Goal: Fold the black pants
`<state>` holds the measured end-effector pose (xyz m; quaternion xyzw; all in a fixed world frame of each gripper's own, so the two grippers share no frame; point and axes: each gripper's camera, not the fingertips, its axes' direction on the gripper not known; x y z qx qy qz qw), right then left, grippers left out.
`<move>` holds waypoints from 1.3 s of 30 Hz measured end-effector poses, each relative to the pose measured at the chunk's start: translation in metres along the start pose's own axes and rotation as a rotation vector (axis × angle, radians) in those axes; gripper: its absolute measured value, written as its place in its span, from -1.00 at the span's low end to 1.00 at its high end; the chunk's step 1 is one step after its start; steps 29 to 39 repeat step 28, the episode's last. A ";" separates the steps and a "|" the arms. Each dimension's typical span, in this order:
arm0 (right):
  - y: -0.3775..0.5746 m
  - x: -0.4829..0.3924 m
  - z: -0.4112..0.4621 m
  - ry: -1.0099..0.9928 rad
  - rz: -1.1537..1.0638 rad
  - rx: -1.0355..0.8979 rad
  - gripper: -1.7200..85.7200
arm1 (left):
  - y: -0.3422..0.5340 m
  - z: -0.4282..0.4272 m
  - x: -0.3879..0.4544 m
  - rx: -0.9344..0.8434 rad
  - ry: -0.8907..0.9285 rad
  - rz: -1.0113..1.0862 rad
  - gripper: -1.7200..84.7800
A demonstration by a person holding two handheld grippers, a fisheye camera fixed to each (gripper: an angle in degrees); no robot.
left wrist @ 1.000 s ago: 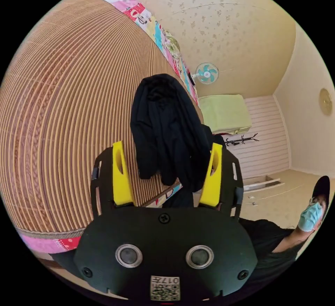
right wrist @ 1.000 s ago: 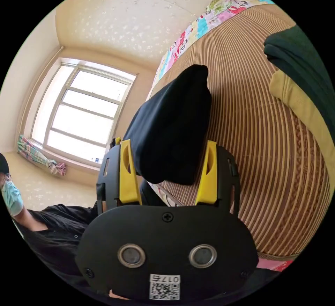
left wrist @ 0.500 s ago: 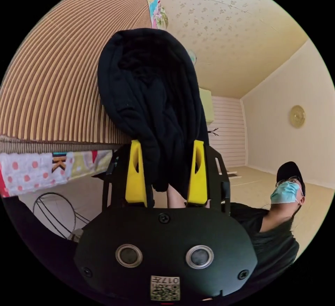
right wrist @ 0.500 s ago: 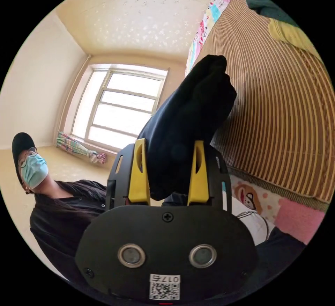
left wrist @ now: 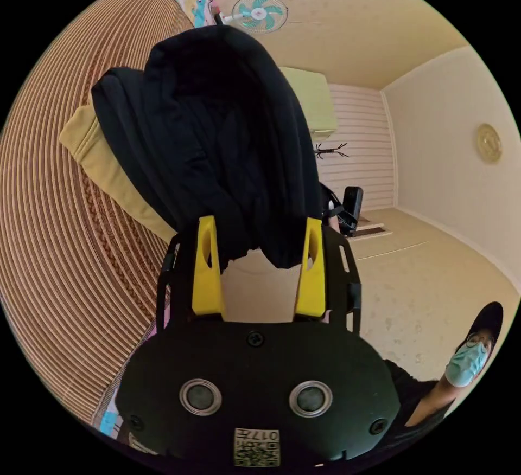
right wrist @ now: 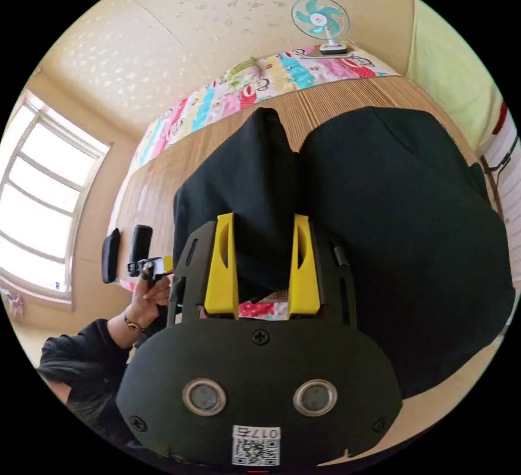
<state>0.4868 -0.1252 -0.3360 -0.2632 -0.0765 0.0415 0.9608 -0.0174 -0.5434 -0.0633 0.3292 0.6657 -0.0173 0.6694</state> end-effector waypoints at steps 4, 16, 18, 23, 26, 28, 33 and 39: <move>0.013 -0.043 0.017 0.171 -0.077 0.075 -0.65 | 0.037 -0.010 -0.018 -0.021 0.008 0.043 -0.65; 0.128 -0.067 -0.045 -0.026 0.130 0.467 -0.66 | 0.307 -0.383 -0.011 0.607 -0.900 -0.094 -0.61; 0.177 -0.077 -0.064 -0.060 0.185 0.569 -0.67 | 0.351 -0.452 -0.005 0.762 -1.013 -0.203 -0.57; 0.233 -0.104 -0.049 -0.149 0.230 0.502 -0.67 | 0.389 -0.552 -0.009 0.829 -1.195 -0.335 -0.54; 0.252 -0.115 -0.026 -0.192 0.259 0.432 -0.67 | 0.365 -0.558 -0.048 0.615 -1.284 -0.473 -0.66; 0.260 -0.116 -0.016 -0.237 0.278 0.396 -0.67 | 0.360 -0.550 -0.040 0.646 -1.411 -0.527 -0.73; 0.260 -0.116 -0.016 -0.237 0.278 0.396 -0.67 | 0.360 -0.550 -0.040 0.646 -1.411 -0.527 -0.73; 0.260 -0.116 -0.016 -0.237 0.278 0.396 -0.67 | 0.360 -0.550 -0.040 0.646 -1.411 -0.527 -0.73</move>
